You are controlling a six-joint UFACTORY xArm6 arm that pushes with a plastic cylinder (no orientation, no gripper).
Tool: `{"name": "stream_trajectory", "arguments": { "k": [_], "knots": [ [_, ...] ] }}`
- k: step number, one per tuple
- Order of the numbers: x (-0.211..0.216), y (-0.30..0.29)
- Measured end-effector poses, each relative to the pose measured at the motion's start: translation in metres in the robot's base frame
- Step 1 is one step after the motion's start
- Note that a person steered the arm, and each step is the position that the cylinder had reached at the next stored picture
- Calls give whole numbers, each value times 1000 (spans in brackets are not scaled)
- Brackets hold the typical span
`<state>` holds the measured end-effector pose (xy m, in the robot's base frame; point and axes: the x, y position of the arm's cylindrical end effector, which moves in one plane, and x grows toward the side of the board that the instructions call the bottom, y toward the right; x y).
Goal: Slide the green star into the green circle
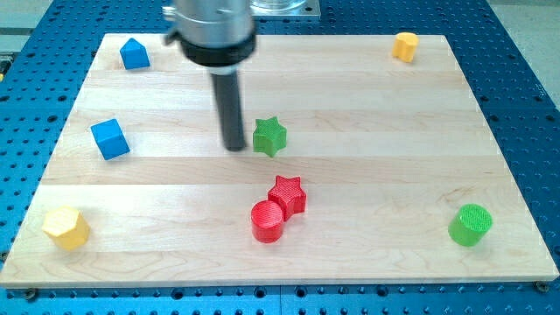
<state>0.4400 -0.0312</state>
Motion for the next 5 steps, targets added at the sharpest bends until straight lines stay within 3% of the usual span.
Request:
{"name": "stream_trajectory", "arguments": {
  "k": [1,2,4,5],
  "knots": [
    [-21,53],
    [-31,68],
    [40,156],
    [42,164]
  ]
}}
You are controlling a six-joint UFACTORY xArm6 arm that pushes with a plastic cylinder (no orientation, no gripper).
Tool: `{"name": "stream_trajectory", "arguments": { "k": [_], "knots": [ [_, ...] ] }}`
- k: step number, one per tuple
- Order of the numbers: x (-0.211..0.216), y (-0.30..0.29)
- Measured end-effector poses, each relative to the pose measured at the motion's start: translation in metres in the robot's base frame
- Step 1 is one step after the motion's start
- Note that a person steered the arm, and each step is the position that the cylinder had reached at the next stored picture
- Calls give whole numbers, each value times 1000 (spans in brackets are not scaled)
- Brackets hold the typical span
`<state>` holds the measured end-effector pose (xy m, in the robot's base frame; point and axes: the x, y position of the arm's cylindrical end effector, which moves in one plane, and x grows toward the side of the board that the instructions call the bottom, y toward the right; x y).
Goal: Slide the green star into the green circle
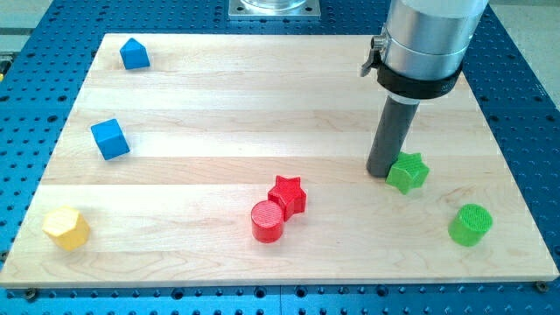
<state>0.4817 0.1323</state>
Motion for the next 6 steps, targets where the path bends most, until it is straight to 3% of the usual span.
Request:
{"name": "stream_trajectory", "arguments": {
  "k": [3,4,6],
  "knots": [
    [-19,0],
    [-14,38],
    [40,47]
  ]
}}
